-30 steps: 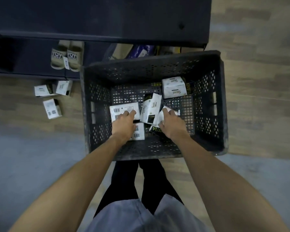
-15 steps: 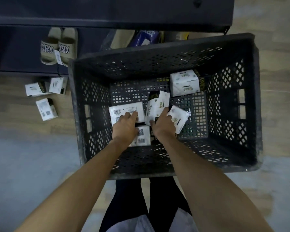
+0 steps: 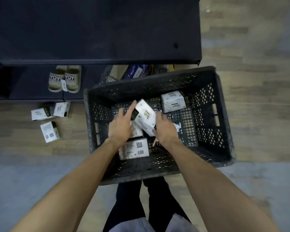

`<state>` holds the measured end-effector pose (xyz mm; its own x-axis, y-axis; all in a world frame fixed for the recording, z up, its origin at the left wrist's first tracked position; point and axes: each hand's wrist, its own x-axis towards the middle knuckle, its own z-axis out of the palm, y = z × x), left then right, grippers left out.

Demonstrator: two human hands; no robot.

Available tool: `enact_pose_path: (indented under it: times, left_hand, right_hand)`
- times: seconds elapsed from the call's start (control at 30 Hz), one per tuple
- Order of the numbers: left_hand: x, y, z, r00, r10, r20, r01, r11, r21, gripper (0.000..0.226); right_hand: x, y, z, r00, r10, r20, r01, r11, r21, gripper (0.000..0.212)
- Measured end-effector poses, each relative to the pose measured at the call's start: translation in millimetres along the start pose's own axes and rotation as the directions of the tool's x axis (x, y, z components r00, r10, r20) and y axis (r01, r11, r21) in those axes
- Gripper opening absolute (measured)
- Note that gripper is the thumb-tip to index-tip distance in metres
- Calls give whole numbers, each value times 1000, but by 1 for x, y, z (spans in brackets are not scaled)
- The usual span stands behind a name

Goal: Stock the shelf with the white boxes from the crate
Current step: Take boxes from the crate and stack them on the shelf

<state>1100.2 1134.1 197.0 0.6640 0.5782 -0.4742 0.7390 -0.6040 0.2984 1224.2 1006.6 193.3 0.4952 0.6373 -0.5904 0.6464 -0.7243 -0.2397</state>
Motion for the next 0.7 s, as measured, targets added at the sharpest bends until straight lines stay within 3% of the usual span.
enact_pose_path:
  times: [0.13, 0.3, 0.47, 0.6, 0.7]
  left_hand:
    - [-2, 12, -57, 990, 134, 34, -126, 978, -167, 111]
    - [-13, 36, -122, 966, 257, -34, -260, 957, -127, 86]
    - [-30, 62, -186, 947, 290, -137, -306, 945, -117, 71]
    - [-46, 76, -238, 921, 319, -225, -350, 929, -116, 63]
    - [-56, 80, -275, 901, 318, -296, -367, 922, -126, 59]
  right_hand:
    - [-30, -2, -59, 986, -147, -81, 141, 987, -75, 60]
    - [-63, -9, -130, 950, -267, -164, 239, 955, -174, 62]
    - [-92, -20, -194, 916, -293, -272, 242, 948, -208, 60]
    - [-109, -32, -238, 881, -299, -366, 228, 947, -225, 45]
    - [-118, -39, -263, 858, -234, -458, 203, 972, -115, 49]
